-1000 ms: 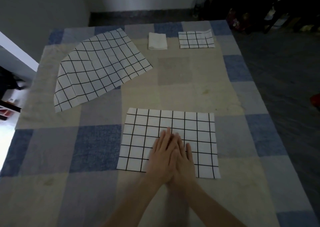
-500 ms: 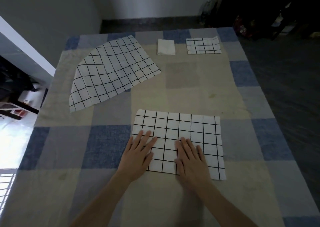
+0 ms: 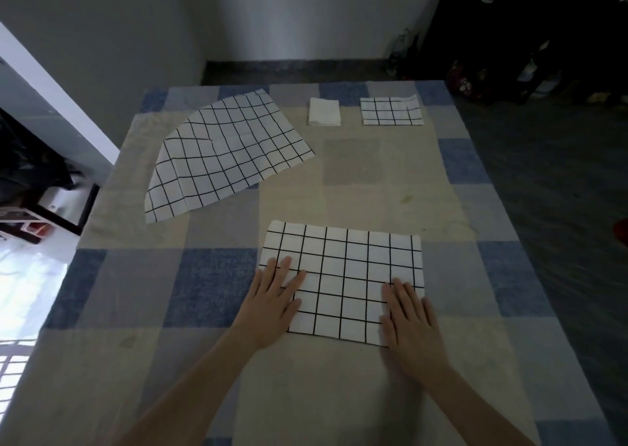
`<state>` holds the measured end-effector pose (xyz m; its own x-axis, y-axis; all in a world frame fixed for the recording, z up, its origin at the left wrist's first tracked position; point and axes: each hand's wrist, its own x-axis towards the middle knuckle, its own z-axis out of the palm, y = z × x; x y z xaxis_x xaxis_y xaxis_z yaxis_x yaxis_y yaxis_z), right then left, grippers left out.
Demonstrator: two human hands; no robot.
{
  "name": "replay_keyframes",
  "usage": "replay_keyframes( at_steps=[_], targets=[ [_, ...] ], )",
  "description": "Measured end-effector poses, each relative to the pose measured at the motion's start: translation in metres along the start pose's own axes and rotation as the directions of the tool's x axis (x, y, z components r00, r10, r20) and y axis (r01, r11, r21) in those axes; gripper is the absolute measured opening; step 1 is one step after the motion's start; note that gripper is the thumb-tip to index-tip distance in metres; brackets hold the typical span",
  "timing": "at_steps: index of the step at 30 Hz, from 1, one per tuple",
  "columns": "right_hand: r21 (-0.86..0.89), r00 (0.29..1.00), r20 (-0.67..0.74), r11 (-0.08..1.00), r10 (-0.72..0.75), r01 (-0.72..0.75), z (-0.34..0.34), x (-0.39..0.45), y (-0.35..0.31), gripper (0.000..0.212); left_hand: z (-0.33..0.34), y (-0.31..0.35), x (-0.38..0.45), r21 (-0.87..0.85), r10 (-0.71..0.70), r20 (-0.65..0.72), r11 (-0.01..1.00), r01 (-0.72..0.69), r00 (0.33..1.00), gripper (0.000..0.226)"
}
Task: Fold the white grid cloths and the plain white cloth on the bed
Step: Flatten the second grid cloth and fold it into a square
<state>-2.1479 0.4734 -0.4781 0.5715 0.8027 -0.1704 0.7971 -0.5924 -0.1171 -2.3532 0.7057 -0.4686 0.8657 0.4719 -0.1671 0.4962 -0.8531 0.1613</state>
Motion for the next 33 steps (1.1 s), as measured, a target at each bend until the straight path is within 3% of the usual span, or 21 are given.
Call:
replay_keyframes(
  at_steps=[3,5,7,9,15,18,21,26,28,30,33],
  targets=[
    [-0.005,0.998,-0.064,1.0,-0.005,0.005,-0.011,0.001,-0.011,0.057,-0.007,0.026,-0.012,-0.054,0.142,-0.024,0.988,-0.143,0.99,0.053],
    [0.027,0.992,-0.083,0.995,-0.091,0.094,-0.019,-0.001,-0.026,0.056,-0.007,0.045,-0.022,-0.097,0.218,-0.054,0.97,-0.222,0.975,0.046],
    [0.112,0.986,-0.05,0.98,-0.159,0.164,-0.023,-0.008,-0.043,0.038,-0.006,0.057,-0.027,-0.187,0.168,-0.015,0.968,-0.168,0.986,0.045],
    [0.19,0.993,0.01,0.975,-0.121,0.117,-0.028,-0.012,-0.057,0.023,-0.008,0.064,-0.027,-0.215,0.124,0.026,0.97,-0.115,0.992,0.045],
    [0.052,0.99,0.093,0.994,-0.105,0.1,-0.038,-0.01,-0.067,0.031,-0.028,0.078,-0.01,-0.019,0.099,0.067,0.995,-0.097,0.993,0.016],
    [-0.005,0.989,0.12,0.996,-0.09,0.091,-0.039,-0.011,-0.072,0.034,-0.038,0.085,-0.006,0.047,0.09,0.063,0.995,-0.093,0.994,0.015],
    [-0.053,0.989,0.105,0.993,-0.101,0.107,-0.045,-0.009,-0.071,0.034,-0.045,0.084,-0.008,0.068,0.127,0.058,0.989,-0.13,0.99,0.013],
    [-0.144,0.977,-0.035,0.968,-0.211,0.204,-0.066,-0.012,-0.052,0.033,-0.053,0.062,-0.027,0.029,0.225,0.017,0.974,-0.226,0.974,0.016],
    [-0.101,0.974,-0.033,0.97,-0.225,0.221,-0.073,-0.018,-0.045,0.028,-0.054,0.046,-0.035,-0.018,0.197,0.023,0.98,-0.197,0.98,0.021],
    [-0.005,0.975,-0.033,0.976,-0.218,0.218,-0.082,-0.023,-0.038,0.01,-0.053,0.029,-0.043,-0.025,0.149,0.018,0.989,-0.148,0.989,0.029],
    [0.027,0.984,-0.039,0.984,-0.175,0.176,-0.096,-0.023,-0.027,0.013,-0.063,0.009,-0.052,0.004,0.051,-0.018,0.999,-0.051,0.999,0.021]
  ],
)
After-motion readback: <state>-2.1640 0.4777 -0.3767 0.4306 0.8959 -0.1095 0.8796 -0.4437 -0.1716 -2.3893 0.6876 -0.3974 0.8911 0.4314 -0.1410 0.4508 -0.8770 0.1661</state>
